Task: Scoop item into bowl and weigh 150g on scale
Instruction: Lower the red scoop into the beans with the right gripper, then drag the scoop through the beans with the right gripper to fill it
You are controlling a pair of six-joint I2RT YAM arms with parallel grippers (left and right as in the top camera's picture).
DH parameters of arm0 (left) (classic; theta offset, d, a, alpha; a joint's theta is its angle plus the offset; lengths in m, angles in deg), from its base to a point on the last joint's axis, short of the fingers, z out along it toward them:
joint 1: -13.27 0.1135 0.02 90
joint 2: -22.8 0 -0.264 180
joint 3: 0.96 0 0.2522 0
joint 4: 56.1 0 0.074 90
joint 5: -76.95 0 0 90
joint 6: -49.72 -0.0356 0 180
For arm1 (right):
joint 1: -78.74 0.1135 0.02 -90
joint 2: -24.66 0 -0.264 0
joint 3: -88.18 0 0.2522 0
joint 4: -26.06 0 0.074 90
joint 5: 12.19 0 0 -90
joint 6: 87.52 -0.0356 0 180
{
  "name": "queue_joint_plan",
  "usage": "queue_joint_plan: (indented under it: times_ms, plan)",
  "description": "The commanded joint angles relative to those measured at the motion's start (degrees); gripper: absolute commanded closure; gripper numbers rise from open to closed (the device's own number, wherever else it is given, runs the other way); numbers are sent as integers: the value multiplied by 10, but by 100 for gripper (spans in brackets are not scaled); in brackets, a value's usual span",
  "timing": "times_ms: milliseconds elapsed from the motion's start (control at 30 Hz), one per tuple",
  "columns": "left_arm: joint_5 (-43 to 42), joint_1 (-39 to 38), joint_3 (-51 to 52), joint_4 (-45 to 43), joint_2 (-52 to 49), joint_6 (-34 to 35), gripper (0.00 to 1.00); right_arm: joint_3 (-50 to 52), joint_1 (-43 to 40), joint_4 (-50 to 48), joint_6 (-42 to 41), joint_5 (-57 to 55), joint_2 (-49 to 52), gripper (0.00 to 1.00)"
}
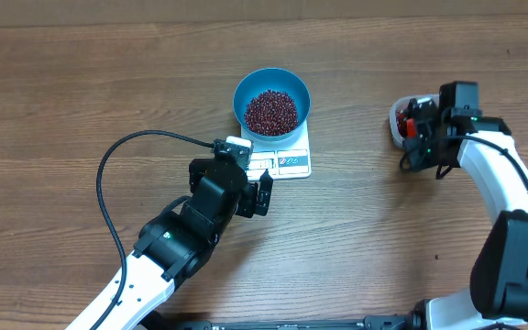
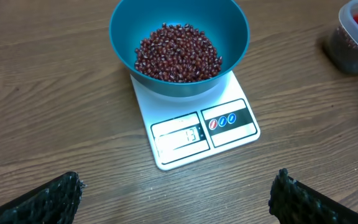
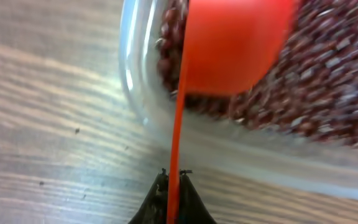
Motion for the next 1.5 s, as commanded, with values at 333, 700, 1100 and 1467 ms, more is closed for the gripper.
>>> queue_joint_plan:
  times_ms: [333,700,1100,1467]
  plan:
    - [8,3,-13,-2,0,9,0,17,-1,12,16,34,15,96]
    - [8,3,-13,-2,0,9,0,17,-1,10,16,34,15,96]
    - [8,3,-13,-2,0,9,0,16,-1,8,14,34,14,96]
    - [8,3,-13,-2,0,9,0,10,-2,10,14,35,14,96]
